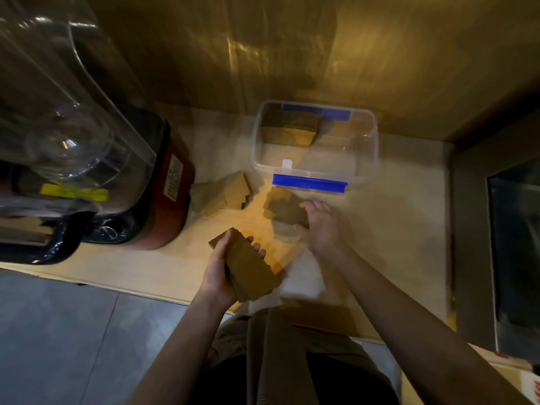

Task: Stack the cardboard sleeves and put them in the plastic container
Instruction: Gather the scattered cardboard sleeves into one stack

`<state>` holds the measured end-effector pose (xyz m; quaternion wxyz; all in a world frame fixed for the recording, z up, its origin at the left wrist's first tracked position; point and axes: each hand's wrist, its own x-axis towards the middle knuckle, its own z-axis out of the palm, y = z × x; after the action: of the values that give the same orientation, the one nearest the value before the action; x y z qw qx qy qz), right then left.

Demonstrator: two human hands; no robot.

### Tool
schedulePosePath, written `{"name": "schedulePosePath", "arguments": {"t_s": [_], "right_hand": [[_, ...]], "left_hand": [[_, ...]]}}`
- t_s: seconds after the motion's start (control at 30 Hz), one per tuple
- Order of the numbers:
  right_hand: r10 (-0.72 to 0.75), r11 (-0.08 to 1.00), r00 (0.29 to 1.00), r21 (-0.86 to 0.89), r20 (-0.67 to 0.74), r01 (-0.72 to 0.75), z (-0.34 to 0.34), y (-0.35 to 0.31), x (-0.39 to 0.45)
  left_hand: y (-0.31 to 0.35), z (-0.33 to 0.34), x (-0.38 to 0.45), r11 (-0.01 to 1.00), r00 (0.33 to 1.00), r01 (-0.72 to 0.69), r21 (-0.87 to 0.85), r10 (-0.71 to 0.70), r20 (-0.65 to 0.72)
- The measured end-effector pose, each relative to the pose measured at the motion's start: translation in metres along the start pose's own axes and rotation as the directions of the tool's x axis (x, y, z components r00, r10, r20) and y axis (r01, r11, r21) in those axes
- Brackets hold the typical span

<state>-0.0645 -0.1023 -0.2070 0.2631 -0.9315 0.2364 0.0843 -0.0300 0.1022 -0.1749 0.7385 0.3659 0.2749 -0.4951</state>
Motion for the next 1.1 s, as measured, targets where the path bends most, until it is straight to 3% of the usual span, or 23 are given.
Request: {"name": "schedulePosePath", "arguments": {"t_s": [0.5,0.57,0.7,0.83,0.97,1.1], "right_hand": [[0.025,0.993,1.000,-0.112,-0.011,-0.026,0.009,0.007,-0.004],[0.059,0.997,0.998,-0.045,-0.003,-0.059,0.002,0.006,-0.011],[0.166,0.950,0.983,0.282,-0.085,-0.136,-0.026,-0.012,-0.038],[0.259,0.764,0.965,0.618,-0.028,-0.187,-0.046,-0.043,-0.077],[0.258,0.699,0.966,0.691,0.000,-0.186,-0.042,-0.059,-0.106],[0.234,0.780,0.972,0.602,-0.029,-0.170,-0.033,-0.060,-0.118]], "left_hand": [[0.002,0.004,0.002,0.999,1.000,0.028,-0.015,-0.028,0.013],[0.001,0.007,-0.001,0.999,0.999,0.039,-0.008,-0.039,0.036],[0.000,0.014,-0.003,0.997,0.996,0.070,0.020,-0.071,0.056],[-0.004,0.026,-0.005,0.995,0.994,0.070,0.076,-0.076,0.077],[-0.011,0.037,-0.007,0.989,0.989,0.051,0.139,-0.069,0.127],[-0.018,0.049,-0.011,0.995,0.986,0.010,0.099,-0.026,0.163]]}}
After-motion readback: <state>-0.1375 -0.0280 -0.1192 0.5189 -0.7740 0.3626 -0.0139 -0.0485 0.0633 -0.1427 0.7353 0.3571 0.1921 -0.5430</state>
